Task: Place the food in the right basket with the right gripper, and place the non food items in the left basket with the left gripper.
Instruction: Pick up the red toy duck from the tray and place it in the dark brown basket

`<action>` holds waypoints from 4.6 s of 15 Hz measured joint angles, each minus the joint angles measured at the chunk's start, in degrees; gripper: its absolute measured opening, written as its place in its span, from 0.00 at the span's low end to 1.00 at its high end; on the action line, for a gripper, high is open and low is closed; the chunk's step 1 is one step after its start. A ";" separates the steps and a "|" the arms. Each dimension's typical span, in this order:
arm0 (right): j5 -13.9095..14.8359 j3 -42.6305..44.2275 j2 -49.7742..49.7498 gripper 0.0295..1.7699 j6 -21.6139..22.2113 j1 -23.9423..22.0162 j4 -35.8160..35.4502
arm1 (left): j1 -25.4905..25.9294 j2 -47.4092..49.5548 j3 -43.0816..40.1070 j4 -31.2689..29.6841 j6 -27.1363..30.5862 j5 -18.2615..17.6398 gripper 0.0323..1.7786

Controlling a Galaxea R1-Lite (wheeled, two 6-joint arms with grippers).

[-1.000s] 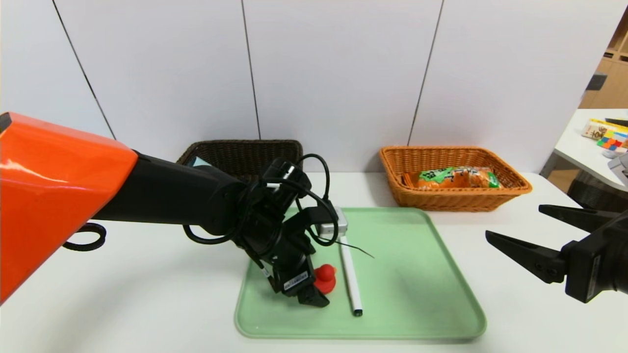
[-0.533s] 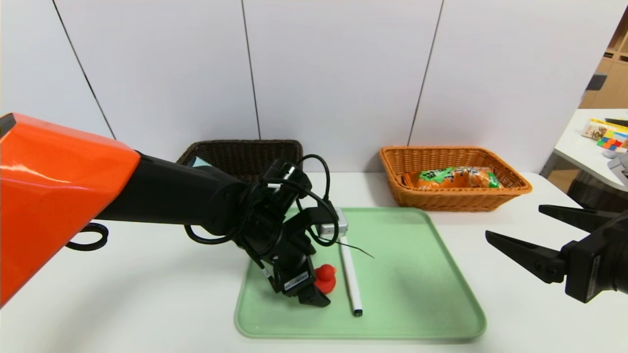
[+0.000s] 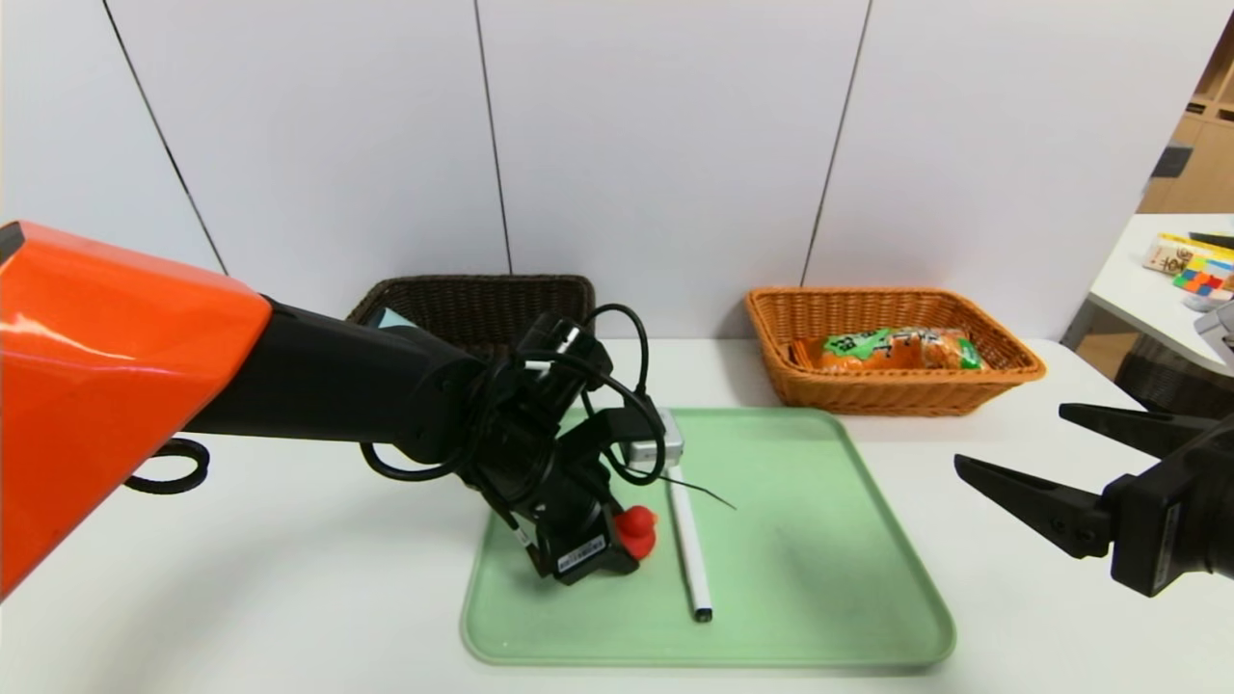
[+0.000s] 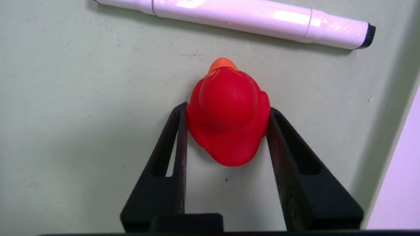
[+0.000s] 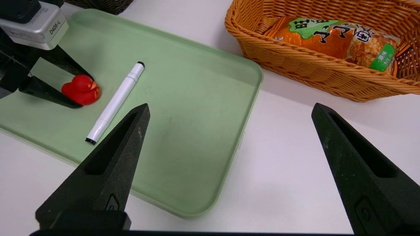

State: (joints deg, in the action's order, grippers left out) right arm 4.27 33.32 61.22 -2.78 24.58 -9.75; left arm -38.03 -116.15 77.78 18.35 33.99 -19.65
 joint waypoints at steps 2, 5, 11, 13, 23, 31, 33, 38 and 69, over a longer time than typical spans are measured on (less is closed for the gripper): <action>-0.06 -0.09 0.00 0.96 0.02 0.00 0.00 | -0.02 0.24 -0.16 0.01 0.00 -0.07 0.39; 0.00 -0.16 0.00 0.96 0.00 0.01 -0.02 | -0.02 0.83 -0.40 0.04 0.00 -0.16 0.38; -0.06 -0.24 0.00 0.96 0.00 0.00 0.00 | -0.05 5.74 -0.46 0.09 -0.04 -0.27 0.37; -0.06 -0.24 0.00 0.96 0.00 0.17 0.02 | -0.22 8.48 -0.41 0.30 0.02 -0.27 0.37; 0.02 -0.44 -0.23 0.96 -0.17 1.28 0.00 | 5.57 19.41 5.88 0.87 0.00 3.61 0.36; 0.30 -0.68 -0.37 0.96 -0.11 2.02 0.00 | 12.41 17.04 18.03 6.45 0.02 4.24 0.35; 0.30 -0.68 -0.52 0.96 -0.09 2.02 0.02 | 14.14 14.86 22.44 9.16 0.11 4.25 0.35; 0.16 -1.38 -1.24 0.96 0.04 2.07 0.05 | 17.29 8.74 31.15 15.01 2.83 4.89 0.35; 0.13 -3.89 -1.80 0.96 0.28 3.04 -0.02 | 22.25 -10.25 35.43 12.41 19.26 10.23 0.48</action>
State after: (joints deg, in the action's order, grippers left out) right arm 4.40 29.43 59.42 -2.50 27.61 -9.78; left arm -15.79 -126.40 113.20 30.76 53.25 -9.42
